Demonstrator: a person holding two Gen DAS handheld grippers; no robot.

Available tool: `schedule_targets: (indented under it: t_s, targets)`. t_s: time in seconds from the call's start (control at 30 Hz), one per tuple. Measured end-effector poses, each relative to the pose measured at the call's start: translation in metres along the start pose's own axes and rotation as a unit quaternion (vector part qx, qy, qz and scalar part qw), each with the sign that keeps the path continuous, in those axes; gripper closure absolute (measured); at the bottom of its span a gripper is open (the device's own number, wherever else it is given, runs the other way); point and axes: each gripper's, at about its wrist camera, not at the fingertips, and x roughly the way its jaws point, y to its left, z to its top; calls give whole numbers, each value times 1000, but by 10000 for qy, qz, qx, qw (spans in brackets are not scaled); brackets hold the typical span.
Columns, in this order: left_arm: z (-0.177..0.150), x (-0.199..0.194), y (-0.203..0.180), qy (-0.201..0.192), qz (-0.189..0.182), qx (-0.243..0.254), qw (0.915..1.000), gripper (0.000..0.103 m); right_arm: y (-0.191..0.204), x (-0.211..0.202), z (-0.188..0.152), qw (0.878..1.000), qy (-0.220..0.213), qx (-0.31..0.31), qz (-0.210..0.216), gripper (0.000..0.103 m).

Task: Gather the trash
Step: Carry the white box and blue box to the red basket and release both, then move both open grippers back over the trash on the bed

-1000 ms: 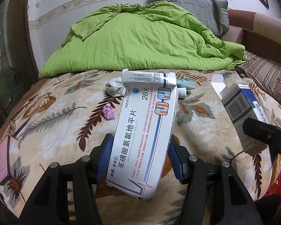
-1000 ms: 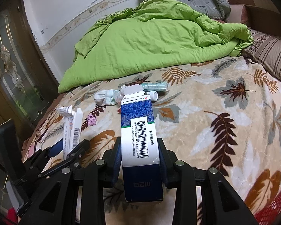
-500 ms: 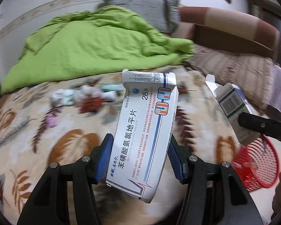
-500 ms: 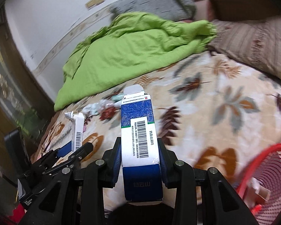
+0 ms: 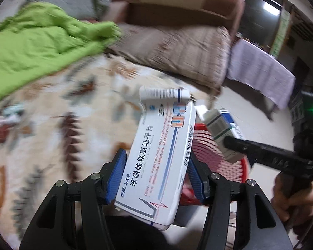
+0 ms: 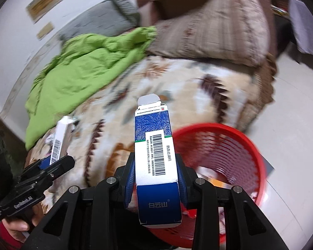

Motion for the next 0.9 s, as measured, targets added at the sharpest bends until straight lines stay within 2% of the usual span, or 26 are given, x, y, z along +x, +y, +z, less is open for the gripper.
schedule_targets:
  t_s: [0.2, 0.23, 0.27, 0.3, 0.37, 0.5, 0.6, 0.77, 0.9]
  targets:
    - [4, 48, -42, 414, -365, 324, 9979, 47, -36, -4, -10, 9990, 46, 383, -226, 63]
    - [4, 58, -48, 554, -422, 366, 9969, 47, -41, -3, -11, 9986, 105, 422, -313, 61]
    - [4, 64, -51, 675, -412, 383, 9961, 47, -44, -1, -11, 9981, 162, 461, -372, 52]
    - [2, 66, -53, 730, -381, 368, 9959, 47, -47, -2, -11, 9978, 188, 510, -367, 48]
    - [-2, 64, -53, 699, -317, 381, 9963, 47, -51, -5, -11, 9977, 120, 555, -370, 48]
    - [-4, 49, -43, 444, 467, 544, 9964, 46, -44, -8, -8, 9984, -13, 461, -328, 48]
    - [-5, 27, -23, 159, 1061, 496, 9930, 42, -27, -5, -3, 9993, -62, 325, -153, 48]
    - [-7, -4, 13, -135, 1721, 271, 9846, 39, 12, 8, 3, 9999, -53, -62, 98, 48]
    - [-11, -26, 40, -261, 2028, 33, 9789, 38, 45, 19, 6, 9988, 8, -349, 346, 48]
